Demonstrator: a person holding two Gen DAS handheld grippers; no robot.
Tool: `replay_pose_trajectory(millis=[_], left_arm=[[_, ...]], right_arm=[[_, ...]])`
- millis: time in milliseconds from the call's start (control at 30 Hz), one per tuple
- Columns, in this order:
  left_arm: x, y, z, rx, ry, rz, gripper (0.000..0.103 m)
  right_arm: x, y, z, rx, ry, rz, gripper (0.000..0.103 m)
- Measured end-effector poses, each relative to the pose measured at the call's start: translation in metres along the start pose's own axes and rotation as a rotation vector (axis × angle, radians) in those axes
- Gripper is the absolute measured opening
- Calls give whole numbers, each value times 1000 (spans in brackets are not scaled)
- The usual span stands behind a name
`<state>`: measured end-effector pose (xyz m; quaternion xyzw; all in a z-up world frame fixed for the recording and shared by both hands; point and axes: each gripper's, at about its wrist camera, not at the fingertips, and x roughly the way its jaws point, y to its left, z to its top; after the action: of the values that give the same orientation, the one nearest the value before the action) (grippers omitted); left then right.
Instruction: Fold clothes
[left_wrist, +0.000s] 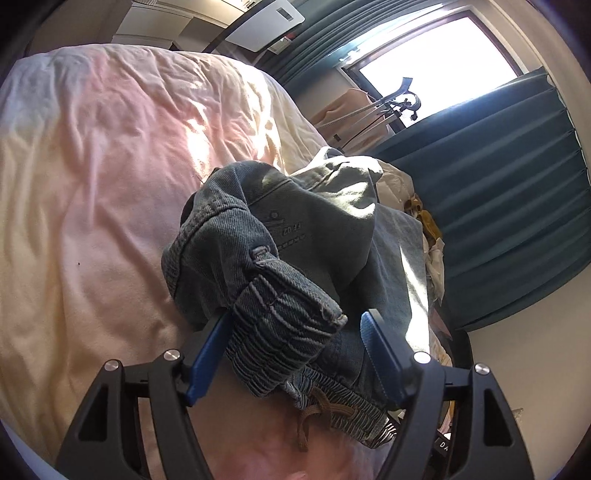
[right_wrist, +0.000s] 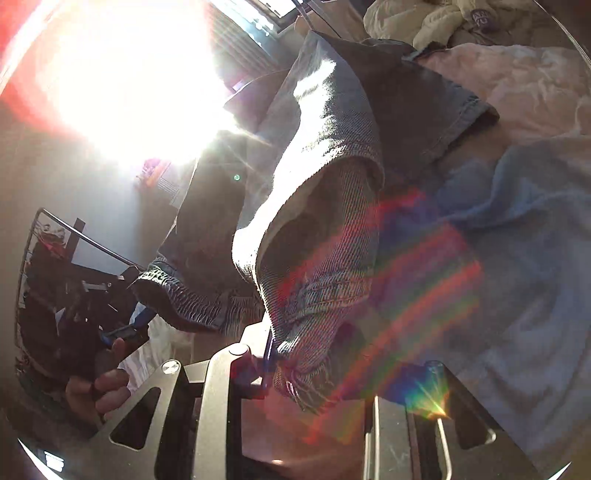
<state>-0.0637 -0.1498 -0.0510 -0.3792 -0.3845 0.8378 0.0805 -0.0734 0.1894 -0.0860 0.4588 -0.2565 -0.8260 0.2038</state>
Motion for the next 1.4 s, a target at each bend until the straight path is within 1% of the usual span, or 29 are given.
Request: replay_pose_trajectory(millis=[67, 133, 167, 200, 233, 300, 333, 367, 400, 433, 467, 500, 533, 567, 633, 733, 800, 933, 1033, 1067, 1133, 1233, 1333, 1400], left_arm=[[4, 0, 0, 5, 4, 30, 74], [11, 4, 1, -11, 31, 67, 74], [17, 7, 1, -23, 57, 73, 74], [22, 11, 1, -35, 75, 71, 74], [25, 15, 1, -48, 82, 69, 74], [28, 20, 3, -68, 72, 72, 72], [28, 21, 4, -74, 57, 77, 69], [28, 21, 6, -71, 44, 90, 56], [28, 20, 8, -65, 32, 104, 49], [28, 20, 11, -60, 19, 113, 46], [26, 18, 14, -45, 4, 129, 37], [24, 15, 18, -27, -11, 148, 34], [19, 11, 24, -15, -30, 148, 33], [13, 6, 31, -6, -51, 142, 30], [1, -3, 46, 13, -93, 129, 27], [-23, -19, 76, 68, -154, 114, 21], [-42, -30, 101, 115, -191, 104, 18], [-78, -46, 153, 197, -257, 102, 15], [-103, -43, 193, 222, -295, 117, 14], [-109, -40, 207, 221, -299, 124, 14], [-115, -29, 236, 214, -301, 150, 14], [-116, -8, 278, 205, -290, 193, 13], [-110, 17, 317, 194, -271, 228, 13], [-97, 39, 338, 201, -253, 266, 13]], right_arm=[[1, 0, 1, 0, 1, -3, 24], [-3, 1, -5, -6, -1, -22, 25], [-2, -2, -5, -4, -7, -23, 26], [-1, -6, -2, -2, -15, -19, 28], [-1, -9, -1, 1, -24, -20, 33], [-5, -9, -1, 4, -38, -18, 35], [-7, -7, 0, 3, -39, -5, 35], [-7, -6, 0, 3, -40, 6, 35], [-7, -5, 0, 8, -36, 7, 35], [-6, -3, -2, 13, -30, 1, 33], [-5, -1, -3, 19, -23, -4, 31], [-4, 1, -4, 20, -10, -7, 26], [-3, 3, -5, 14, 2, 3, 24], [-3, 6, -6, 13, 7, 25, 24], [-1, 11, -11, 47, 17, 97, 22], [4, 25, -19, 82, 39, 208, 21], [9, 44, -25, 82, 59, 273, 21], [25, 105, -33, 48, 73, 398, 19], [47, 160, -35, 0, 72, 471, 19], [55, 177, -35, -10, 75, 491, 19], [94, 215, -44, -33, 77, 518, 19], [128, 255, -41, -76, 77, 543, 19], [141, 278, -26, -120, 87, 572, 19], [158, 279, -24, -129, 105, 599, 19]])
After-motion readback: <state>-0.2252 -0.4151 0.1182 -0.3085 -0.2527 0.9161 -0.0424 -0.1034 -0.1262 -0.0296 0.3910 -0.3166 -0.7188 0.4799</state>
